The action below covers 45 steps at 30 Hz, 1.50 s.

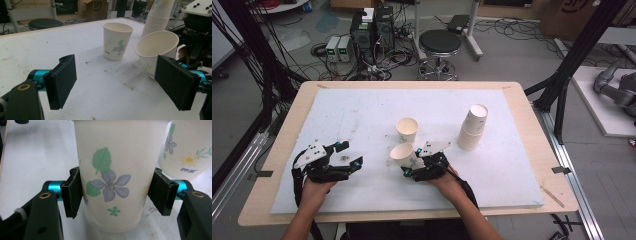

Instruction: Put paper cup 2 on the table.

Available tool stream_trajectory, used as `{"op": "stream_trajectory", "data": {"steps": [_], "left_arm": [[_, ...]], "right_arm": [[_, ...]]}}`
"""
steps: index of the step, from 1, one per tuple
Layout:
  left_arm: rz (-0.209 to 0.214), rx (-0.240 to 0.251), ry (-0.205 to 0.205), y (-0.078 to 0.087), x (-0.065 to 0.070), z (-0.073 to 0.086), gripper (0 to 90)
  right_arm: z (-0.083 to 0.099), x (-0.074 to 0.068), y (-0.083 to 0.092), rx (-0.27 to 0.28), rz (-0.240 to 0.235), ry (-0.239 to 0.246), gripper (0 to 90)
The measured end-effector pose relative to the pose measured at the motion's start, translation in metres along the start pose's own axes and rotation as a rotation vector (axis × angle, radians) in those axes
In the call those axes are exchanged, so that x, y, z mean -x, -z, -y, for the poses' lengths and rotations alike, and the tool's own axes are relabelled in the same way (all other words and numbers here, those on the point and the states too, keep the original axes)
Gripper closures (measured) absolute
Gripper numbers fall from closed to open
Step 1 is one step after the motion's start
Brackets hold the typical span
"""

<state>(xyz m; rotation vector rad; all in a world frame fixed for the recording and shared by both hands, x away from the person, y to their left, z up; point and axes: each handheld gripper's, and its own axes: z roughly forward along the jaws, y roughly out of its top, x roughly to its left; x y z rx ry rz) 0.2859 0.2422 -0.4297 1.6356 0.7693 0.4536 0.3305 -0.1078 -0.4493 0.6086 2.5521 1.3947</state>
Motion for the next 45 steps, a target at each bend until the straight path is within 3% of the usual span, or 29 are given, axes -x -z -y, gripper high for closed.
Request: {"op": "stream_trajectory", "data": {"steps": [8,17,21,24,31,39,45], "left_arm": [[0.001,-0.008,0.003,-0.001,0.0,0.001,17.9],[0.01,-0.022,0.008,-0.004,0.001,0.002,17.9],[0.011,-0.022,0.012,-0.004,0.0,0.002,17.9],[0.012,-0.023,0.014,-0.004,0.001,0.003,17.9],[0.012,-0.012,0.024,-0.004,0.001,0.003,17.9],[0.008,0.004,0.03,-0.007,0.001,0.001,17.9],[0.0,0.027,0.019,-0.007,0.004,0.0,17.1]], "right_arm": [[0.007,0.0,0.012,-0.053,0.001,0.049,34.7],[0.01,0.001,0.015,-0.074,-0.008,0.048,33.0],[0.012,0.003,0.017,-0.069,-0.006,0.049,30.7],[0.013,0.003,0.022,-0.053,-0.004,0.037,22.9],[0.02,0.005,0.046,-0.02,0.017,0.002,22.2],[0.026,0.007,0.086,0.028,0.084,-0.01,22.2],[0.041,0.011,0.121,0.075,0.211,-0.041,22.2]]}}
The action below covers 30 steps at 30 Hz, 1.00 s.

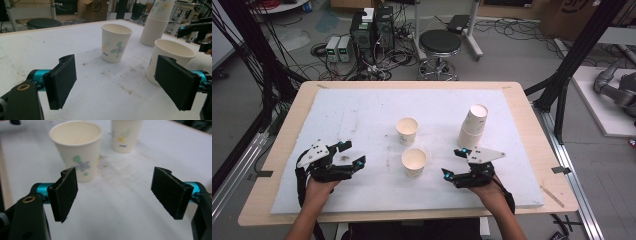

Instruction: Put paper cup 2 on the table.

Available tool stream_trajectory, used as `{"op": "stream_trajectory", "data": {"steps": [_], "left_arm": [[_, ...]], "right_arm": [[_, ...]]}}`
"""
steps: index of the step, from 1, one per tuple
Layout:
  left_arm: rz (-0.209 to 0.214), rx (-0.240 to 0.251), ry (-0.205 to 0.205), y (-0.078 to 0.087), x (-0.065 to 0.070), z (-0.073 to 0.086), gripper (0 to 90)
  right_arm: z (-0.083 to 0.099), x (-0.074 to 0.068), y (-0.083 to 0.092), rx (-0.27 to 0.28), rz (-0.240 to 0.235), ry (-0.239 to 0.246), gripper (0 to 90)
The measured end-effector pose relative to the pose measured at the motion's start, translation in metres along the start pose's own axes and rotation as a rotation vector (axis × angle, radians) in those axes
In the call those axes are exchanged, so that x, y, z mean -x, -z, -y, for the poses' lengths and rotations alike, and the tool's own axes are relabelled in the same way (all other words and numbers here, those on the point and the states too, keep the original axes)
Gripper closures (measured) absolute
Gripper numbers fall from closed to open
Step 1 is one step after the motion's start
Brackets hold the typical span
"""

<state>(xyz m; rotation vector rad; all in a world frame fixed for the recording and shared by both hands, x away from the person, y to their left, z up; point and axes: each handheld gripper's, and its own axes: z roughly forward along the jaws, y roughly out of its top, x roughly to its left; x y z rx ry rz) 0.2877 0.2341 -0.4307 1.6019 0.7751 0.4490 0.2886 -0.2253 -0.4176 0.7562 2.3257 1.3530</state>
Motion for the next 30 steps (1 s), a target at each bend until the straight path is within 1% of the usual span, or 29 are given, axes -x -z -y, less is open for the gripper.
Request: {"op": "stream_trajectory", "data": {"steps": [3,4,7,9,11,13,15,16,19,22,24,26,30], "left_arm": [[-0.001,0.009,-0.008,-0.001,0.001,-0.002,16.2],[-0.001,0.012,-0.004,-0.001,0.002,-0.002,16.2],[0.012,0.016,-0.015,-0.001,0.003,-0.002,16.2],[0.01,0.022,-0.017,0.0,0.004,-0.003,16.2],[0.012,0.023,-0.012,0.001,0.004,-0.003,16.2],[0.007,0.026,-0.014,0.003,0.004,-0.003,16.2],[0.007,0.035,-0.013,0.006,0.005,-0.003,16.4],[0.004,0.041,-0.008,0.006,0.005,-0.003,16.4],[0.003,0.046,-0.012,0.009,0.006,-0.004,16.4],[0.001,0.047,-0.011,0.011,0.006,-0.003,16.5],[-0.003,0.046,-0.012,0.012,0.006,-0.003,16.6],[-0.004,0.043,-0.013,0.013,0.005,-0.003,16.5],[-0.008,0.046,-0.012,0.015,0.006,-0.003,16.5]], "right_arm": [[0.007,0.007,0.017,0.029,0.079,-0.025,22.2],[0.009,0.008,0.022,0.035,0.098,-0.034,22.2],[0.013,0.012,0.035,0.06,0.157,-0.051,21.7],[0.015,0.014,0.043,0.07,0.188,-0.069,21.6],[0.017,0.015,0.05,0.092,0.206,-0.084,21.7],[0.018,0.017,0.056,0.106,0.235,-0.092,21.7],[0.02,0.017,0.061,0.117,0.247,-0.106,21.6],[0.021,0.017,0.064,0.122,0.258,-0.105,21.6],[0.024,0.018,0.068,0.133,0.259,-0.116,21.6],[0.025,0.02,0.067,0.129,0.26,-0.121,21.6],[0.024,0.02,0.067,0.131,0.264,-0.116,21.6],[0.024,0.021,0.066,0.132,0.255,-0.12,21.6],[0.023,0.021,0.065,0.128,0.268,-0.112,21.6]]}}
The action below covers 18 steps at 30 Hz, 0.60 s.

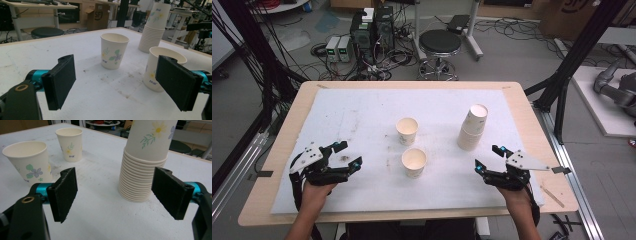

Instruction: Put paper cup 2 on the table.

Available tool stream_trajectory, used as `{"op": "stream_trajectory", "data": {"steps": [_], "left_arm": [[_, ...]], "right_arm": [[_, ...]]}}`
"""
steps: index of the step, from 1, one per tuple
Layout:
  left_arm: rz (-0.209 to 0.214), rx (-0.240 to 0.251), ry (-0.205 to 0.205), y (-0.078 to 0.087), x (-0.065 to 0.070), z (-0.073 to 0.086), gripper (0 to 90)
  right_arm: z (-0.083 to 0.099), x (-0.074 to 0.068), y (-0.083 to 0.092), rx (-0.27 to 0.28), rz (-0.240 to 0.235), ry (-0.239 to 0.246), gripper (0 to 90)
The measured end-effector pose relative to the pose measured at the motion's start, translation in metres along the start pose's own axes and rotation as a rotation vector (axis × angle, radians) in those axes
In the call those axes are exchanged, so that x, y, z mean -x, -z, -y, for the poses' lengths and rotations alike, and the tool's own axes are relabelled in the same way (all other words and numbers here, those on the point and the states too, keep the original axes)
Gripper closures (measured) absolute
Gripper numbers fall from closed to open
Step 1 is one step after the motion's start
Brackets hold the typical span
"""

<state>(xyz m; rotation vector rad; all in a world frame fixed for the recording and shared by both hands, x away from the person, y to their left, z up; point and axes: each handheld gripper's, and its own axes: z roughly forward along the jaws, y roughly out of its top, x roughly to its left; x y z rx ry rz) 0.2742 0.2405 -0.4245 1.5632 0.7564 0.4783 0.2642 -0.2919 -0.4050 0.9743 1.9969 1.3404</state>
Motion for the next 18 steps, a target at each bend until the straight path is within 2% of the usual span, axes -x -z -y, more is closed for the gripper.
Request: {"op": "stream_trajectory", "data": {"steps": [4,18], "left_arm": [[0.0,0.0,-0.002,0.0005,0.0002,0.0006,16.5],[-0.001,-0.007,-0.002,-0.0016,0.0006,0.0011,16.5]], "right_arm": [[-0.001,-0.0006,-0.0008,0.001,0.006,0.017,21.6],[0.0008,-0.0007,-0.0023,-0.011,0.005,0.022,21.6]]}}
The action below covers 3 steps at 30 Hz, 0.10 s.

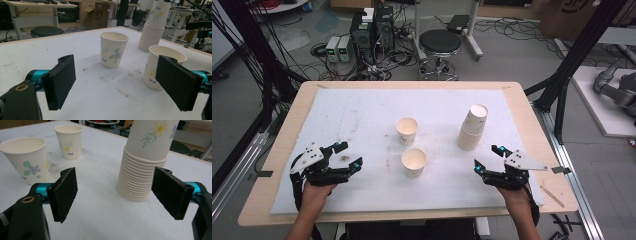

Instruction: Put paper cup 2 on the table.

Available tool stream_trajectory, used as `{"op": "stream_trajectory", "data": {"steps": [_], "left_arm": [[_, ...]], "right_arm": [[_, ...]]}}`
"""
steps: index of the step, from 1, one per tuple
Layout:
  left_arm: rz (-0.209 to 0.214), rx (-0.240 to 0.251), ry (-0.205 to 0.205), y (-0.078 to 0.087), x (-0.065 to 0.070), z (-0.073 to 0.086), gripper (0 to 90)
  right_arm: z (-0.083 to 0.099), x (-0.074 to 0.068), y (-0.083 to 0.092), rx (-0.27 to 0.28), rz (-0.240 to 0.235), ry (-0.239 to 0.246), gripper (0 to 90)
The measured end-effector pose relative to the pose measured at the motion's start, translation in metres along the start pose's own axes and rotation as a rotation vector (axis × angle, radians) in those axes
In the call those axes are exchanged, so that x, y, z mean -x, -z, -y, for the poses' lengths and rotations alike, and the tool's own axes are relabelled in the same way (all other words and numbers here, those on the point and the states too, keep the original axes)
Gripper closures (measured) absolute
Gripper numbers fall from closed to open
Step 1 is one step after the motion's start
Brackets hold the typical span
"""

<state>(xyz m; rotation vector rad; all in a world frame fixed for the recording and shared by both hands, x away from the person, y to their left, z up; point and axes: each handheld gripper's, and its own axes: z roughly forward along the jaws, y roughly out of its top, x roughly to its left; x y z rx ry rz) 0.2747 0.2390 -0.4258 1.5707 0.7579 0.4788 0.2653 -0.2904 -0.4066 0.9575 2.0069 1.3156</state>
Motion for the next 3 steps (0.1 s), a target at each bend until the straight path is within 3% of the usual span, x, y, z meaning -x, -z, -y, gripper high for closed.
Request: {"op": "stream_trajectory", "data": {"steps": [3], "left_arm": [[-0.002,0.001,0.001,0.0003,-0.0001,0.0002,16.5]], "right_arm": [[0.0006,0.0002,-0.0009,-0.006,0.004,0.011,21.6]]}}
